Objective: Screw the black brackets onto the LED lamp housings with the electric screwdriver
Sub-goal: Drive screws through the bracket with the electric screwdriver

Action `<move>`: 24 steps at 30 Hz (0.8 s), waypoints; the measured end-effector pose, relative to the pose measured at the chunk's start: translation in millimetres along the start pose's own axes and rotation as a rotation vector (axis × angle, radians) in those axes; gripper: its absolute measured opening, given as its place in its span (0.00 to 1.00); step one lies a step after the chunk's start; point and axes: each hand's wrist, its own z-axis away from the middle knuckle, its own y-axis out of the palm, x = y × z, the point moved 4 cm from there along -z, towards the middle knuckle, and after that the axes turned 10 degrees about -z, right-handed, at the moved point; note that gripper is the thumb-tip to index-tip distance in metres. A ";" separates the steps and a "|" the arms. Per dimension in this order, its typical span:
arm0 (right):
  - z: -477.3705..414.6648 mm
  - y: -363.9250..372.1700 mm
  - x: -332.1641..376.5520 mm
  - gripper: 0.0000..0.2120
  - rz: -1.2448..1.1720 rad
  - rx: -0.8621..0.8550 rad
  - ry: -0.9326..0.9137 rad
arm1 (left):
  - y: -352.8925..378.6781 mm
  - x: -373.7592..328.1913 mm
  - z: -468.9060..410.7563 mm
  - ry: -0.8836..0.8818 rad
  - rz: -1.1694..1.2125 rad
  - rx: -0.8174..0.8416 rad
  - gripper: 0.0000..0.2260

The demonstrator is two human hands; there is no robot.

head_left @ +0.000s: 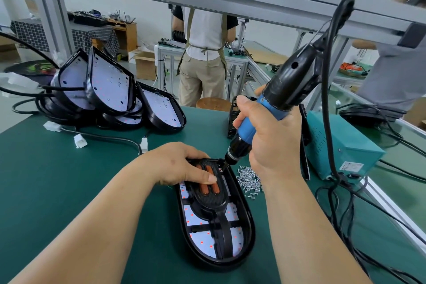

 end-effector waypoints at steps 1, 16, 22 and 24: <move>-0.2 -0.2 -0.2 0.10 0.000 0.000 0.001 | -0.1 -0.3 0.2 -0.001 0.000 -0.002 0.09; -1.1 -0.9 -1.3 0.10 0.024 0.007 -0.012 | 0.5 -2.6 2.7 -0.023 -0.008 0.006 0.16; -1.6 -2.1 -0.5 0.10 0.009 -0.012 -0.002 | -1.0 -2.4 2.2 -0.022 -0.011 0.001 0.09; -1.1 -2.1 -0.5 0.11 0.015 -0.016 -0.001 | -0.5 -3.4 2.6 -0.015 -0.008 0.008 0.09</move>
